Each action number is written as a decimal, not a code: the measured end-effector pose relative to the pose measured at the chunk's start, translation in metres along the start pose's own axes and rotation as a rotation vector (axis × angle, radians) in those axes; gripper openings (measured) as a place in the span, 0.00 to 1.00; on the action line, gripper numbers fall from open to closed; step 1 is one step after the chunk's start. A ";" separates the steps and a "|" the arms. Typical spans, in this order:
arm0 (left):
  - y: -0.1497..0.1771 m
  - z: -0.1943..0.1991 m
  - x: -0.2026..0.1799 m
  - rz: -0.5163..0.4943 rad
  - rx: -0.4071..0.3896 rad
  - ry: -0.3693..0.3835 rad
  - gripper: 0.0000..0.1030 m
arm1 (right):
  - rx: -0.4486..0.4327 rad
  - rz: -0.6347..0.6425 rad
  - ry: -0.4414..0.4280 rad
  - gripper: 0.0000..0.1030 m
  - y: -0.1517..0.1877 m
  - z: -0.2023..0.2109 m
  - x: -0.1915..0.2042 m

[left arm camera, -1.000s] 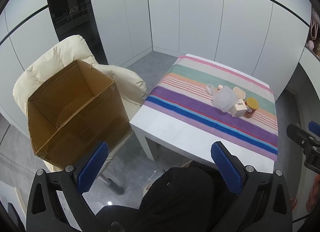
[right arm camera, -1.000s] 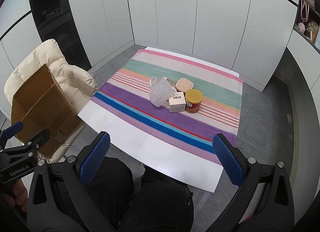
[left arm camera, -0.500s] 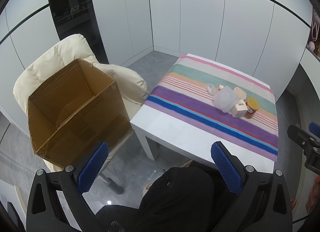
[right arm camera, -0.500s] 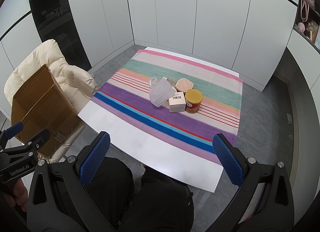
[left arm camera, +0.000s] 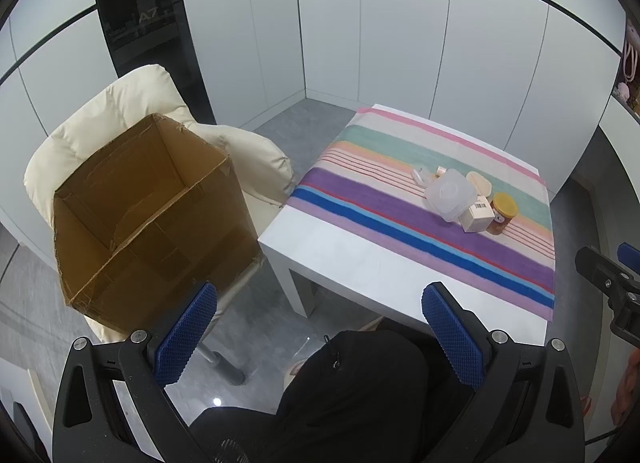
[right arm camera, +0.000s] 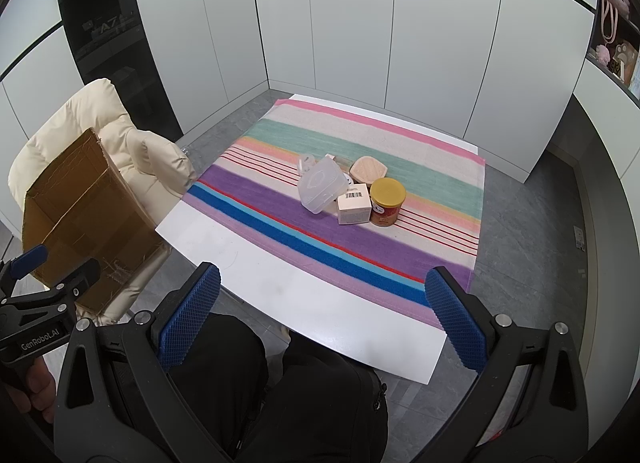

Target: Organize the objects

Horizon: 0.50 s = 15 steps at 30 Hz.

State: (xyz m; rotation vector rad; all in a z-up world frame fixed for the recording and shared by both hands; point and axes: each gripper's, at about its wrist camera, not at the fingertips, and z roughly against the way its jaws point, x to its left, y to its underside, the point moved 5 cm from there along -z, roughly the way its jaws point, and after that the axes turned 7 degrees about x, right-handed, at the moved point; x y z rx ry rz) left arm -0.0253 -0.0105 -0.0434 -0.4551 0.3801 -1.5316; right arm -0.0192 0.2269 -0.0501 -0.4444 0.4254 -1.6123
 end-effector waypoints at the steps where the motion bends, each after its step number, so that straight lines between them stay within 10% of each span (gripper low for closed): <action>1: 0.000 -0.001 -0.001 -0.001 0.002 0.001 1.00 | 0.000 0.000 -0.001 1.00 0.000 0.000 0.000; 15: 0.000 -0.003 -0.004 -0.026 0.002 0.010 1.00 | -0.001 -0.004 0.002 1.00 -0.001 0.004 -0.002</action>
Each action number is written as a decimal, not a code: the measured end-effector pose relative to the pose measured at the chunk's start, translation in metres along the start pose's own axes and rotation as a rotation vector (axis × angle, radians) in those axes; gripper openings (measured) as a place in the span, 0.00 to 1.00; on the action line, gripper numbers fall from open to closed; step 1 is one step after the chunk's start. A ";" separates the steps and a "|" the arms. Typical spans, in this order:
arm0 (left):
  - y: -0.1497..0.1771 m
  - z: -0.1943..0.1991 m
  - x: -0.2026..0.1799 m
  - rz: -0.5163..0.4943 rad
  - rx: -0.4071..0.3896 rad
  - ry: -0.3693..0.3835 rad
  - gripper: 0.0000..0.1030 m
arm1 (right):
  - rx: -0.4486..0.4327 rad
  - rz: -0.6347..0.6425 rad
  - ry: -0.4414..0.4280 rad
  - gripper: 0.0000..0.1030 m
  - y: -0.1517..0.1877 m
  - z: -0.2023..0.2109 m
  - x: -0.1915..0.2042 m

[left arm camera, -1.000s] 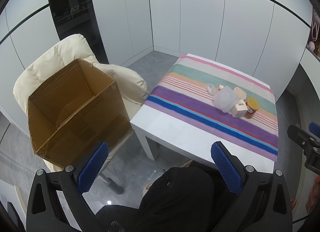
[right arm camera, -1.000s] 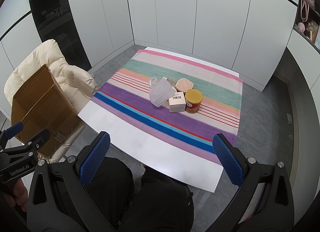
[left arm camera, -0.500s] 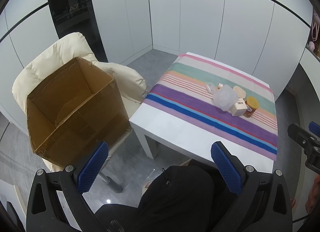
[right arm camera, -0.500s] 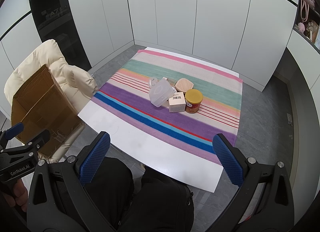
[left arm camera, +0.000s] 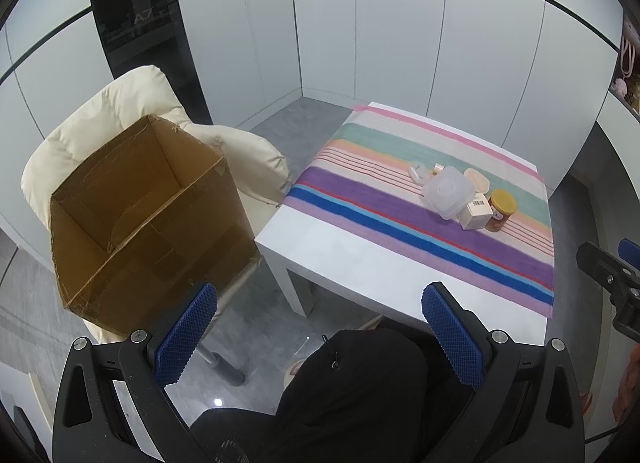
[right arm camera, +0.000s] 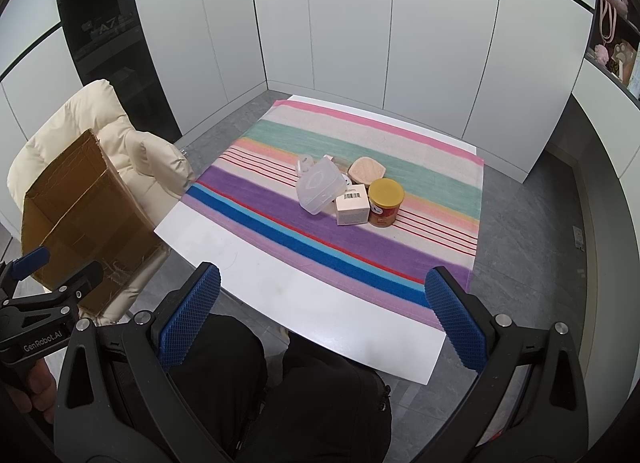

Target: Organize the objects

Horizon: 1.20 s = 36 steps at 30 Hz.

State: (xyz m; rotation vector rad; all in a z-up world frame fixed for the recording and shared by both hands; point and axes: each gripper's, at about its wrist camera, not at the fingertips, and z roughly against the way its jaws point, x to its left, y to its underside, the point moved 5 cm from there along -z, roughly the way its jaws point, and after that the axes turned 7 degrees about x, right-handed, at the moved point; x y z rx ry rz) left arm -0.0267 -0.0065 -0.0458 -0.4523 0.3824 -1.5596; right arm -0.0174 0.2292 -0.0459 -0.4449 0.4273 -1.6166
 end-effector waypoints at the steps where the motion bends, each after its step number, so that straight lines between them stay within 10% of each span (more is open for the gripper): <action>1: -0.001 0.000 -0.001 -0.005 -0.002 0.001 1.00 | 0.000 -0.003 0.000 1.00 -0.001 -0.006 -0.002; 36: -0.044 -0.054 -0.093 -0.175 0.114 0.176 1.00 | 0.074 -0.047 0.069 1.00 -0.005 -0.049 -0.050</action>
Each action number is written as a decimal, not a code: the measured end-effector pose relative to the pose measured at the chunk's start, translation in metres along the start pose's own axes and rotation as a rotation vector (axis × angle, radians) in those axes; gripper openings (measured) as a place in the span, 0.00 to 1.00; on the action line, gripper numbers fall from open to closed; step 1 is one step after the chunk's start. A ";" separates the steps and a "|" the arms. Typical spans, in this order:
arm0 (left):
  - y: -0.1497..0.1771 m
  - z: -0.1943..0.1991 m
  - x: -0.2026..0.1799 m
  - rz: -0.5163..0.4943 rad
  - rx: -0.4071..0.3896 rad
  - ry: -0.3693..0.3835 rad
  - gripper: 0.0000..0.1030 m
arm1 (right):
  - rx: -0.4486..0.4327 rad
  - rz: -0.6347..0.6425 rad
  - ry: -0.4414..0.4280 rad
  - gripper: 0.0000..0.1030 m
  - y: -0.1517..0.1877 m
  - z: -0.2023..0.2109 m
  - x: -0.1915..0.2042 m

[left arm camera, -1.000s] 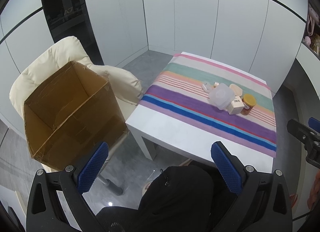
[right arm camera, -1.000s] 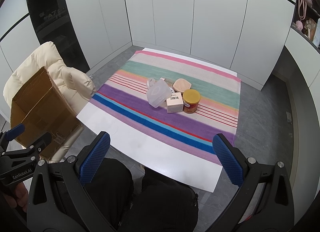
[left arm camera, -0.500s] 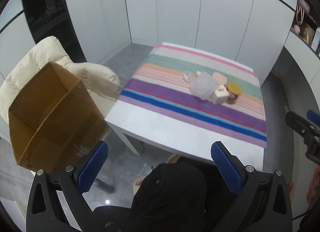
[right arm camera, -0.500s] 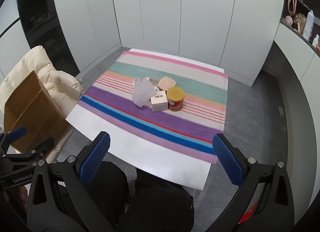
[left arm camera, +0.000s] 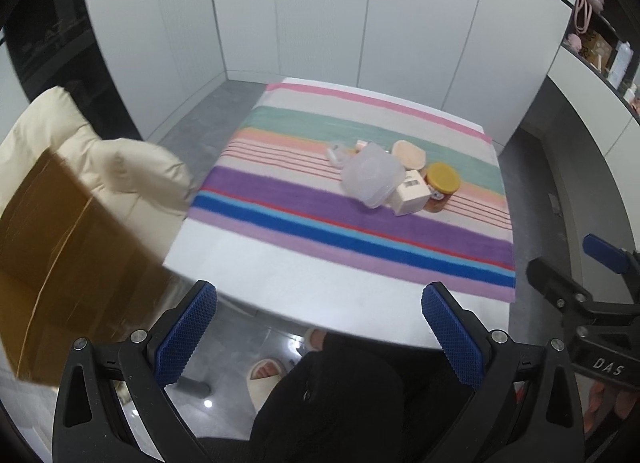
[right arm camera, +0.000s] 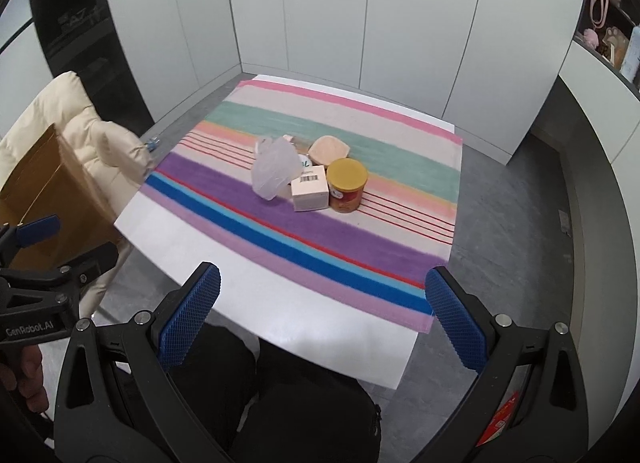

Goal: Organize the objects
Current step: 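Reach both tools to the objects, grasp clear box with left while right grasps gold-lidded jar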

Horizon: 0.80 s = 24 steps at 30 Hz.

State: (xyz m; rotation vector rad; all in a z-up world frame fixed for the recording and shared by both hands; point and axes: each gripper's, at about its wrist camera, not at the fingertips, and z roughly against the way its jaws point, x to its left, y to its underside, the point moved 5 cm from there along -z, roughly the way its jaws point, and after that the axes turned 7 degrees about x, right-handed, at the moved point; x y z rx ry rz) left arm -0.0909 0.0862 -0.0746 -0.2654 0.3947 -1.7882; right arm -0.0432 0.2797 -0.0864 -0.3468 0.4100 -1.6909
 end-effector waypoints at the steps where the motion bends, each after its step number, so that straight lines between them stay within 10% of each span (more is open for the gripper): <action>1: -0.005 -0.004 -0.002 -0.002 0.008 0.001 1.00 | 0.006 -0.013 0.001 1.00 -0.003 -0.004 -0.002; 24: -0.077 -0.152 -0.030 -0.089 0.134 -0.014 0.99 | 0.140 -0.111 0.042 1.00 -0.060 -0.142 -0.046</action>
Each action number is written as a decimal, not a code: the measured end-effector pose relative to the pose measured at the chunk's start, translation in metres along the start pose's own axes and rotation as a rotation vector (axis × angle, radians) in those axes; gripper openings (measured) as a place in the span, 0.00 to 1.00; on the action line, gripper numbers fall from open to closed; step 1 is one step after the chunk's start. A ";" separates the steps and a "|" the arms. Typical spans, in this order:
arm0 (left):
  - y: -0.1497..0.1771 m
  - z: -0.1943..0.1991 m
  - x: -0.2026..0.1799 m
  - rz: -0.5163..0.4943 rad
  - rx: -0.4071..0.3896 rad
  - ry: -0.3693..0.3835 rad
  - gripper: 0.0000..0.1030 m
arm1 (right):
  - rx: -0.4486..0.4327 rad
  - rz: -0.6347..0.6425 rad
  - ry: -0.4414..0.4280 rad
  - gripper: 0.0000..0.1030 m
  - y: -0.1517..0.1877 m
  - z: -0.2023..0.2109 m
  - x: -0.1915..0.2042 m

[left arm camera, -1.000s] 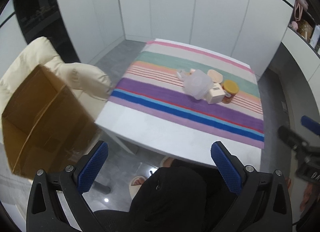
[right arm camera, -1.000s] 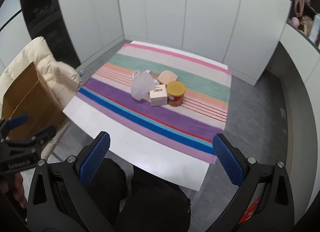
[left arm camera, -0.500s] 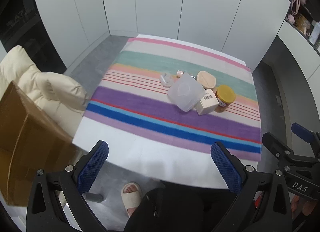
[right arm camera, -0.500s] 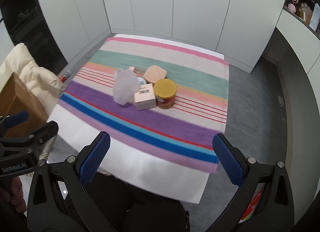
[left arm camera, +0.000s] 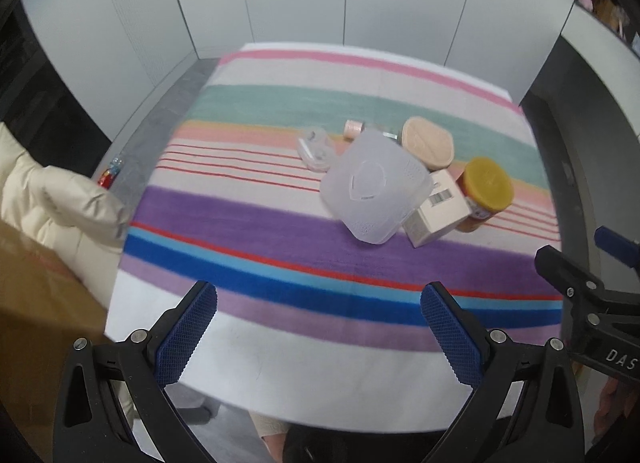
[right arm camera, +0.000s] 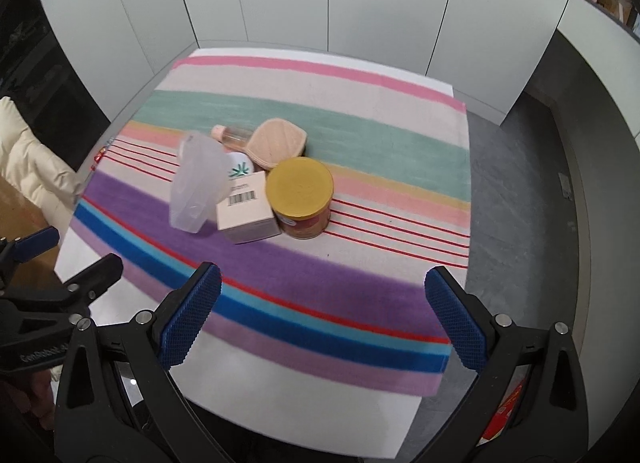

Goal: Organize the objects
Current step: 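Reach both tools to the objects, grasp clear box with left while right grasps gold-lidded jar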

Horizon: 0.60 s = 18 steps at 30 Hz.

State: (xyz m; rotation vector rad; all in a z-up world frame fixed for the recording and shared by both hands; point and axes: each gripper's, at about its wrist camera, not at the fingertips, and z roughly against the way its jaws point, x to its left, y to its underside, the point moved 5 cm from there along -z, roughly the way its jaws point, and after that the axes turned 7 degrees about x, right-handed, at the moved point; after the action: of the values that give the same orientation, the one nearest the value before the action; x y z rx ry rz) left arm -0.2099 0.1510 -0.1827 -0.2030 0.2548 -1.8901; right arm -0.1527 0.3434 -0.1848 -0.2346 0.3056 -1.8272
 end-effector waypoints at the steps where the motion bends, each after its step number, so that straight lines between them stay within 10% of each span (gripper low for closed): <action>1: -0.002 -0.006 -0.002 -0.004 0.004 0.001 0.99 | 0.006 0.002 0.002 1.00 -0.001 -0.005 0.000; 18: -0.042 -0.083 -0.037 -0.159 -0.042 -0.066 0.94 | 0.030 -0.019 -0.024 1.00 -0.032 -0.080 -0.002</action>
State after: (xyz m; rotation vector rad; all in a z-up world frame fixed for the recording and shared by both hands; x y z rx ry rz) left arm -0.2580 0.2056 -0.2513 -0.3211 0.2399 -2.0322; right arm -0.2070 0.3603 -0.2497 -0.2384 0.2597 -1.8448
